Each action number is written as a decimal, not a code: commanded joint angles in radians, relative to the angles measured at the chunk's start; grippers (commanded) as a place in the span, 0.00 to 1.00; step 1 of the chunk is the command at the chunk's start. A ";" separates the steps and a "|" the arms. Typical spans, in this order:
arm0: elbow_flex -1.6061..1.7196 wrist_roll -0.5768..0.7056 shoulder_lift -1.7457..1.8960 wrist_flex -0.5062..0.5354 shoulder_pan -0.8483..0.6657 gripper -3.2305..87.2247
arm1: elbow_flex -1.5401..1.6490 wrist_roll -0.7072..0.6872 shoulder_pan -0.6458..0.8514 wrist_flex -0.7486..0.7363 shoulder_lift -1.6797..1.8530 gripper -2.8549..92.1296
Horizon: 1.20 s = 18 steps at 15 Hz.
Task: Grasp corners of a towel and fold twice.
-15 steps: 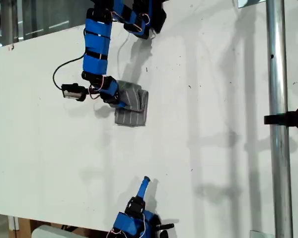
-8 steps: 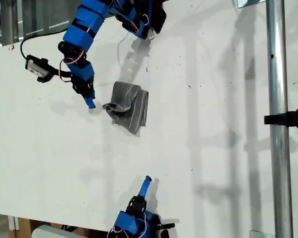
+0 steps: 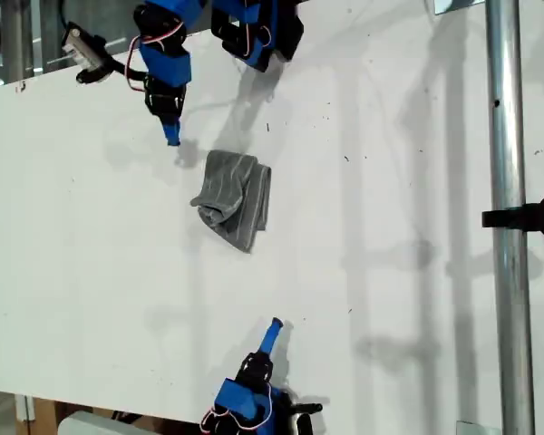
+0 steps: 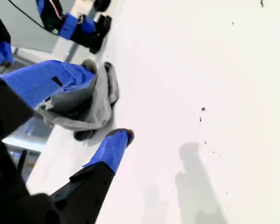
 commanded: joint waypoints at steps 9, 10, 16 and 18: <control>0.086 0.075 0.006 0.112 -0.002 0.24 | 0.581 0.499 -0.098 0.367 0.545 0.11; 0.086 0.230 0.006 0.112 -0.002 0.23 | 0.578 0.540 -0.178 0.370 0.545 0.19; 0.086 0.241 0.008 0.112 -0.006 0.19 | 0.578 0.485 -0.385 0.376 0.545 0.18; 0.086 0.241 0.008 0.112 -0.006 0.19 | 0.578 0.485 -0.390 0.376 0.545 0.18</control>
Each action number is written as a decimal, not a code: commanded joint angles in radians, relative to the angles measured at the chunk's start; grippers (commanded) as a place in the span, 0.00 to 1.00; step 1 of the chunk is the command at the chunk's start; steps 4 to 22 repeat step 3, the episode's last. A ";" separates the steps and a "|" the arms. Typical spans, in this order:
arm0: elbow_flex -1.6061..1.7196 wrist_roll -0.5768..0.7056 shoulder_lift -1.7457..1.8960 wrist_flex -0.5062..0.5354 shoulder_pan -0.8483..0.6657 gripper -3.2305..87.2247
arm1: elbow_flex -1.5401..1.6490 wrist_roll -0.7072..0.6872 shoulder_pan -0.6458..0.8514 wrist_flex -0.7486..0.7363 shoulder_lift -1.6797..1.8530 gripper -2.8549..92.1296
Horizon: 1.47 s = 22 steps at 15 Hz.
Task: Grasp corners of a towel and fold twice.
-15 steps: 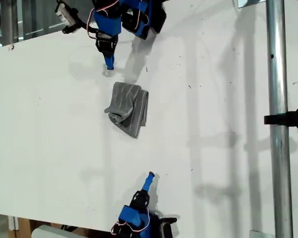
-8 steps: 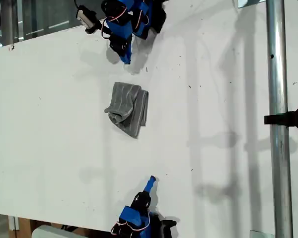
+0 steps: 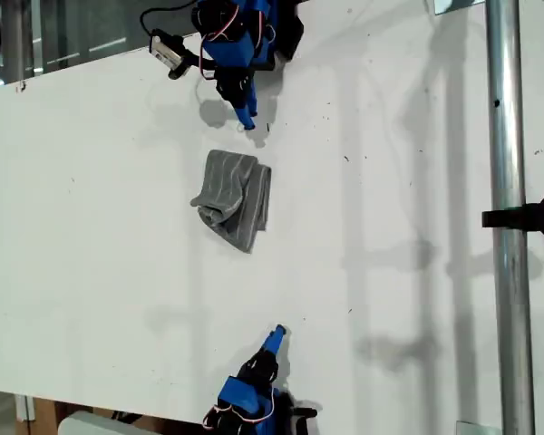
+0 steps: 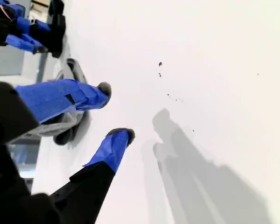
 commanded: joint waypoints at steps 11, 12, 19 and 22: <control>0.005 0.003 0.008 0.006 0.003 0.19 | -0.011 -0.011 -0.012 0.008 -0.006 0.18; 0.005 0.003 0.008 0.006 0.003 0.19 | -0.011 -0.011 -0.012 0.008 -0.006 0.18; 0.005 0.003 0.008 0.006 0.003 0.19 | -0.011 -0.011 -0.012 0.008 -0.006 0.18; 0.005 0.003 0.008 0.006 0.003 0.19 | -0.011 -0.011 -0.012 0.008 -0.006 0.18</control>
